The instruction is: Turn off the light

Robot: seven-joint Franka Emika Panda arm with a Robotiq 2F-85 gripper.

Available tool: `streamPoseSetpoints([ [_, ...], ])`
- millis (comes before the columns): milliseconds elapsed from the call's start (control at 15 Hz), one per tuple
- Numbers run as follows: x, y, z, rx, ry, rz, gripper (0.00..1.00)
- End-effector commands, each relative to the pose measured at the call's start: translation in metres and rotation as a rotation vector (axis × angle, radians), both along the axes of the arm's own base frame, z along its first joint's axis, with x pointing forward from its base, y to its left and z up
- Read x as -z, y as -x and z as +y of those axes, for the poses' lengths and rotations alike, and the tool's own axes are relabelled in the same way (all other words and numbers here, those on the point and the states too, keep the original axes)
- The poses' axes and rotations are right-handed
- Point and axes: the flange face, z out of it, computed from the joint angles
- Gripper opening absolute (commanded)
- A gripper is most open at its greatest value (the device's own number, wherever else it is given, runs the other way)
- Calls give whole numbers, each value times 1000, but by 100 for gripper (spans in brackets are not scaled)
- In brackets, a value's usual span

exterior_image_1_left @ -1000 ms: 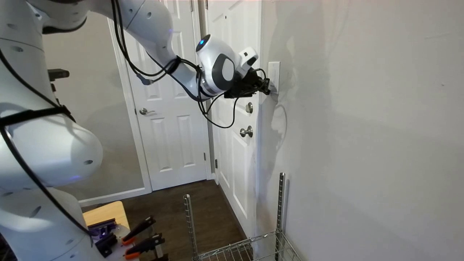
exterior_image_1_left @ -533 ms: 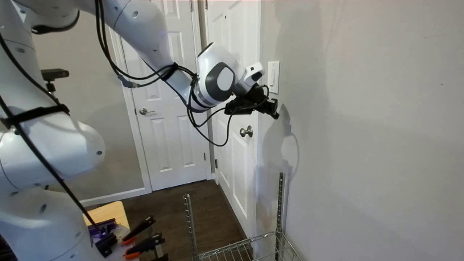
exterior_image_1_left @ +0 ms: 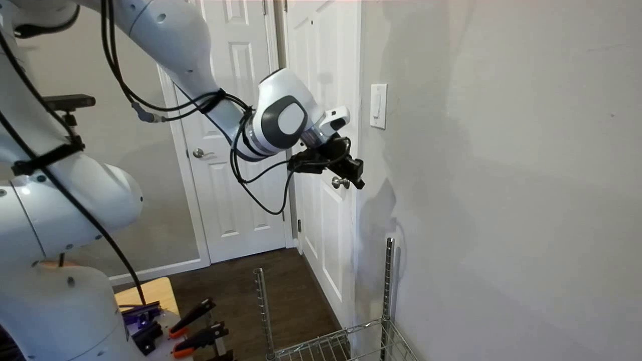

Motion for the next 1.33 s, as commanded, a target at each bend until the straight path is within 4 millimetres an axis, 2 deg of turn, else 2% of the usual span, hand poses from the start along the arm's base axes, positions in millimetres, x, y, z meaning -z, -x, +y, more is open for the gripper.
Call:
streamPoseSetpoints([
  [0,4,12,3,24,-28,43,3],
  [333,7,23,29,-24,-29,106,4],
  [533,-4,31,50,-68,-2,57,4],
  [667,-14,34,57,-99,28,-5,4],
  [867,-31,32,59,-139,44,-117,4],
  [1267,-62,10,46,-143,28,-283,4],
])
